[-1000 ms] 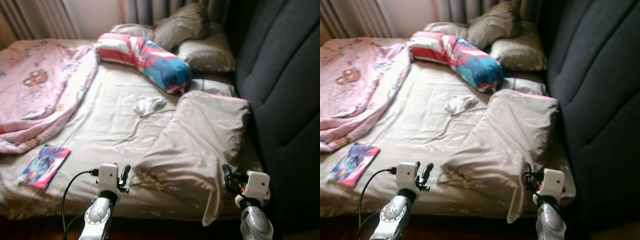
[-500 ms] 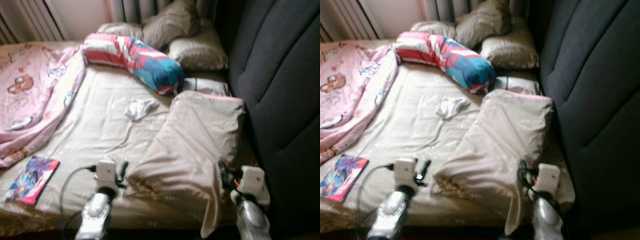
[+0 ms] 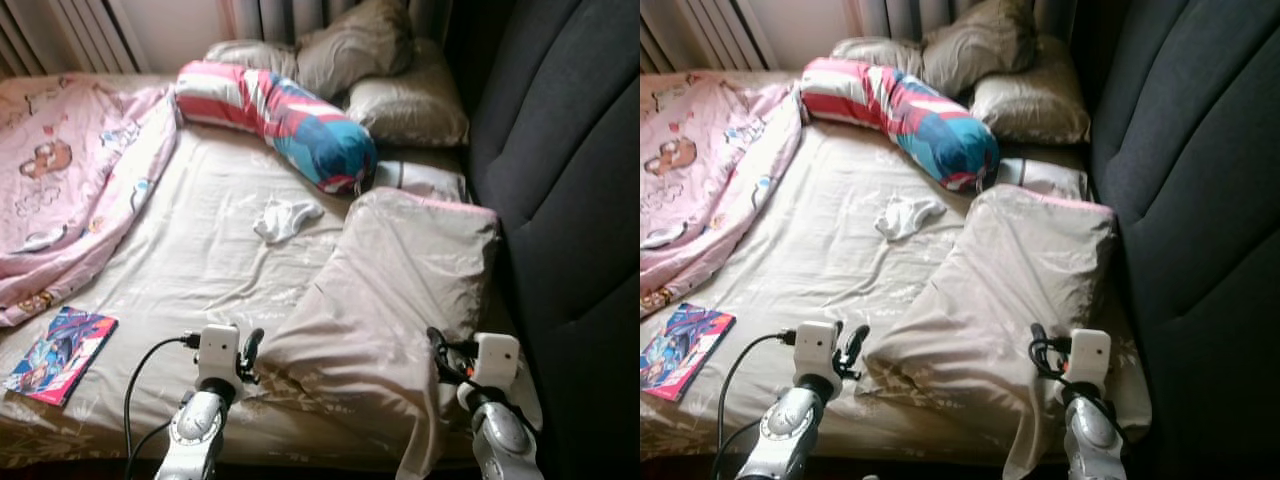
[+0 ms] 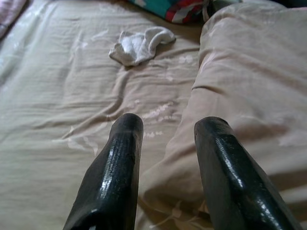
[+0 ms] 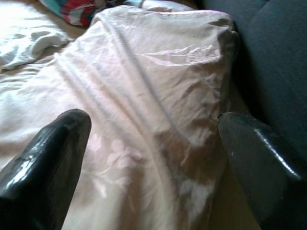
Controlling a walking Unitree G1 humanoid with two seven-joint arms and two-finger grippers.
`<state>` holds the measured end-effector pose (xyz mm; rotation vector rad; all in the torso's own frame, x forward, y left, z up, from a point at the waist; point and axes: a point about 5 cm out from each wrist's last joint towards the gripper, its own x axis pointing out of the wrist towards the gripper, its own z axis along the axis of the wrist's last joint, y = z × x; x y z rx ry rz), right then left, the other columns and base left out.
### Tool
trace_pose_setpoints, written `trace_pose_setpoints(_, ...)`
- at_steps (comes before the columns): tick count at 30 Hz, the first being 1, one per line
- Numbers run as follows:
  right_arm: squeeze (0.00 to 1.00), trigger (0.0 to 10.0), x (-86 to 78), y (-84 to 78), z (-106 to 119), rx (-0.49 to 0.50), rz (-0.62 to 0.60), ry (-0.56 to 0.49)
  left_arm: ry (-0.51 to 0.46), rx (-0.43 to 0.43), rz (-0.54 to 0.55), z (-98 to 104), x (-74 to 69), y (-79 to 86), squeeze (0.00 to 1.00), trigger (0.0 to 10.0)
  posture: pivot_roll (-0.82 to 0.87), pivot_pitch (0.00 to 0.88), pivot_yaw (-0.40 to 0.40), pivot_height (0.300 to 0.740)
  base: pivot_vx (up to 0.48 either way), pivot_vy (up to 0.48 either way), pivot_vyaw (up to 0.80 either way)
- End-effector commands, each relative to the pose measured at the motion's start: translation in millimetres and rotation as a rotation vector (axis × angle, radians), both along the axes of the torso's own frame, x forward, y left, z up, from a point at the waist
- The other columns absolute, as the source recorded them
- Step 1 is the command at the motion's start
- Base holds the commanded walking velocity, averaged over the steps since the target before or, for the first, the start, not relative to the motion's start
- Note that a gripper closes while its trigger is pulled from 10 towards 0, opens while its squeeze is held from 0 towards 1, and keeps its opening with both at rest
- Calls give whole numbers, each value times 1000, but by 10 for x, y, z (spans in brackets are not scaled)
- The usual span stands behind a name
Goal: Clean up the room
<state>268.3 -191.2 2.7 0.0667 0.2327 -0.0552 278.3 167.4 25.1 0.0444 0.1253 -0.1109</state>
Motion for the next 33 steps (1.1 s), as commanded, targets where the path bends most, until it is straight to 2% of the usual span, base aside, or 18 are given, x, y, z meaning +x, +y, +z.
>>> trace_pose_setpoints(1,0,10000,-62,0,-75,7,-8,37,19,-3,7,-27,-15,13,0,10000,-92,116,12,704,0,0,0)
trace_pose_setpoints(13,0,10000,-65,-14,-108,-2,-20,67,12,-6,-17,-8,3,-36,0,10000,-95,86,25,704,0,0,0)
trace_pose_setpoints(14,839,10000,-61,-6,-107,15,-16,63,9,-4,-20,2,14,-43,0,10000,-95,84,25,704,0,0,0)
trace_pose_setpoints(15,839,10000,-59,1,-105,27,-13,59,6,-3,-23,8,20,-47,0,10000,-95,84,25,704,0,0,0)
trace_pose_setpoints(16,1000,10000,-55,9,-103,40,-5,55,5,-2,-24,12,26,-50,0,10000,-94,82,26,704,0,0,0)
trace_pose_setpoints(26,1000,10000,-67,51,-140,83,18,81,3,-8,-29,16,32,-68,0,10000,-94,70,25,704,0,0,0)
trace_pose_setpoints(27,275,10000,-69,60,-148,82,25,89,3,-9,-30,18,33,-70,0,10000,-93,69,25,704,0,0,0)
trace_pose_setpoints(28,0,10000,-69,63,-149,75,29,91,2,-10,-31,21,35,-72,0,10000,-93,72,24,704,0,0,0)
trace_pose_setpoints(33,0,10000,-46,65,-137,73,17,89,-14,-20,-34,65,64,-90,0,10000,-98,89,22,704,0,0,0)
